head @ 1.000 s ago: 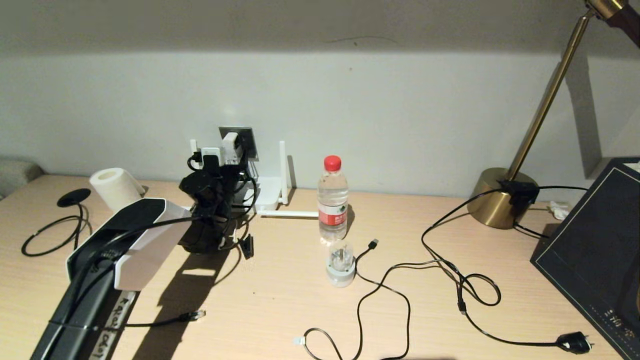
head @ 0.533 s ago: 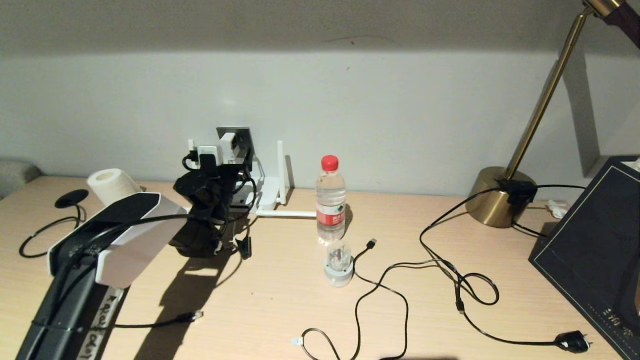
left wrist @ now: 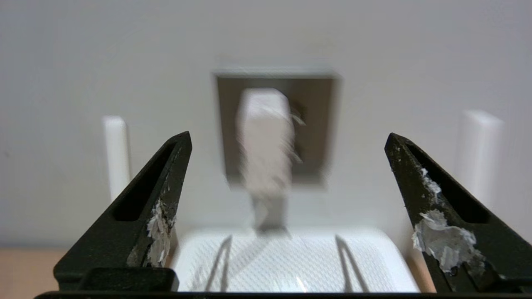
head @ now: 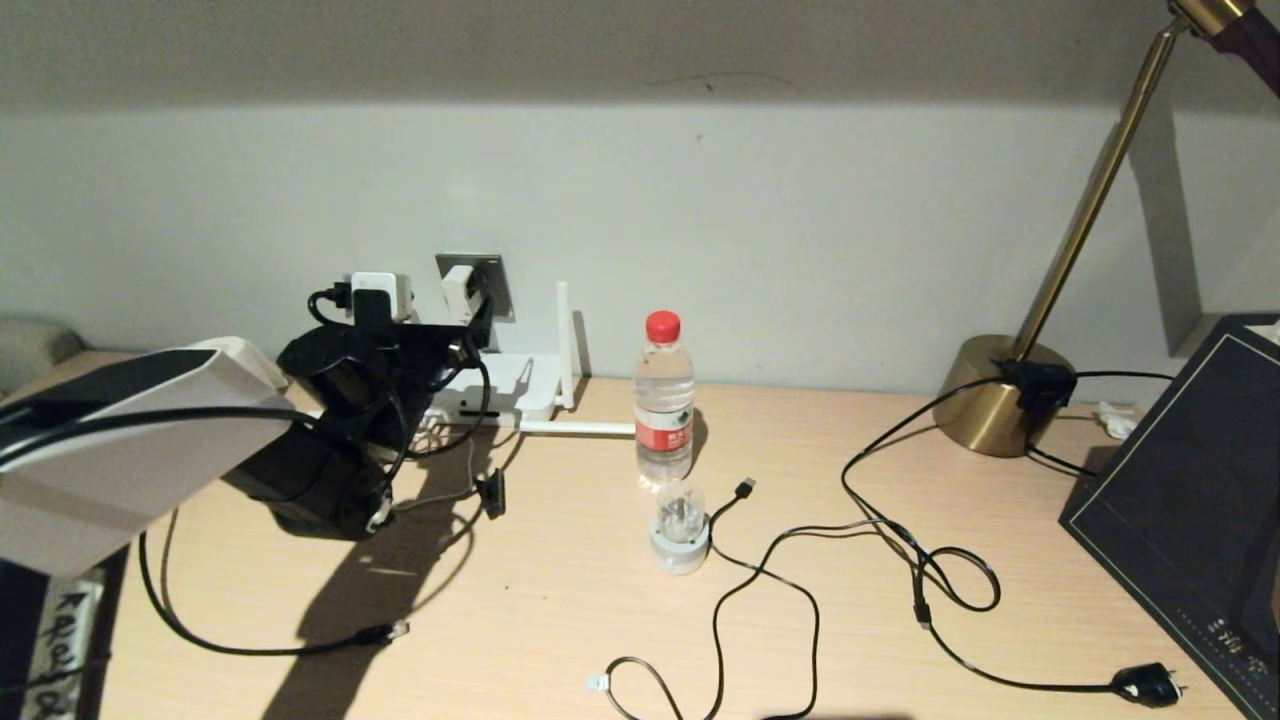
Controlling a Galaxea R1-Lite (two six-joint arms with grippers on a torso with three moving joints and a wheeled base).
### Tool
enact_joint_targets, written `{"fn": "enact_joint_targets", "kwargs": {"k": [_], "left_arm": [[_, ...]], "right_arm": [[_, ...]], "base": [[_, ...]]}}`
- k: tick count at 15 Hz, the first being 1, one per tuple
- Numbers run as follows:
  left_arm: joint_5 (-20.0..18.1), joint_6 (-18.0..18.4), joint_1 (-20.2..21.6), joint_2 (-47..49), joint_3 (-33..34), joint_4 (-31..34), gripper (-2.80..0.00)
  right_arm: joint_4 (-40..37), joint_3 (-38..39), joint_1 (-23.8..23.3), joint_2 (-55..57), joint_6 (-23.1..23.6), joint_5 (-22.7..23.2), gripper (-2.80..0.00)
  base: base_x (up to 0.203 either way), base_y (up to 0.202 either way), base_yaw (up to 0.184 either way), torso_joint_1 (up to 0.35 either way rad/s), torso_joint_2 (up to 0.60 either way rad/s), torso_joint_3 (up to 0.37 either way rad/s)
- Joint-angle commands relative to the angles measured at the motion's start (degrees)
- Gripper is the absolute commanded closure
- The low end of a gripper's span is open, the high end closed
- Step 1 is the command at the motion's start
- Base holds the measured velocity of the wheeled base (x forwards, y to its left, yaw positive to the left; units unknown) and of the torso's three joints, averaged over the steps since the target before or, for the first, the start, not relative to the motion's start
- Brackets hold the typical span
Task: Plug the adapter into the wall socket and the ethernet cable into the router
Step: Plug plug into socket, then pick up cable
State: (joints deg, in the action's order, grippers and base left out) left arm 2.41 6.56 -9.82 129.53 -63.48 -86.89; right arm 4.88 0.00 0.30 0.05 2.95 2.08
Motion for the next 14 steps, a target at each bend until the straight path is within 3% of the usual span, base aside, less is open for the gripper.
{"fn": "enact_joint_targets", "kwargs": {"k": [1, 3, 8, 12, 14], "left_arm": [[-1.39, 0.50, 0.07, -10.07, 10.60, 0.09, -2.80], [-4.11, 1.43, 0.22, -18.86, 19.87, 1.57, -2.80], [-7.40, 3.06, 0.35, -28.76, 29.68, 3.79, -2.80], [-18.68, 2.73, 2.01, -35.43, 39.01, 3.85, -2.80], [-22.73, 0.28, 2.99, -39.64, 46.38, 3.84, -2.80]], "right_arm": [[0.05, 2.02, 0.05, 0.04, 0.04, 0.03, 0.00], [0.05, 2.02, 0.05, 0.04, 0.04, 0.03, 0.00], [0.05, 2.02, 0.05, 0.04, 0.04, 0.03, 0.00], [0.05, 2.02, 0.05, 0.04, 0.04, 0.03, 0.00], [0.05, 2.02, 0.05, 0.04, 0.04, 0.03, 0.00]], "base": [[0.000, 0.000, 0.000, 0.000, 0.00, 0.000], [0.000, 0.000, 0.000, 0.000, 0.00, 0.000], [0.000, 0.000, 0.000, 0.000, 0.00, 0.000], [0.000, 0.000, 0.000, 0.000, 0.00, 0.000], [0.000, 0.000, 0.000, 0.000, 0.00, 0.000]]}}
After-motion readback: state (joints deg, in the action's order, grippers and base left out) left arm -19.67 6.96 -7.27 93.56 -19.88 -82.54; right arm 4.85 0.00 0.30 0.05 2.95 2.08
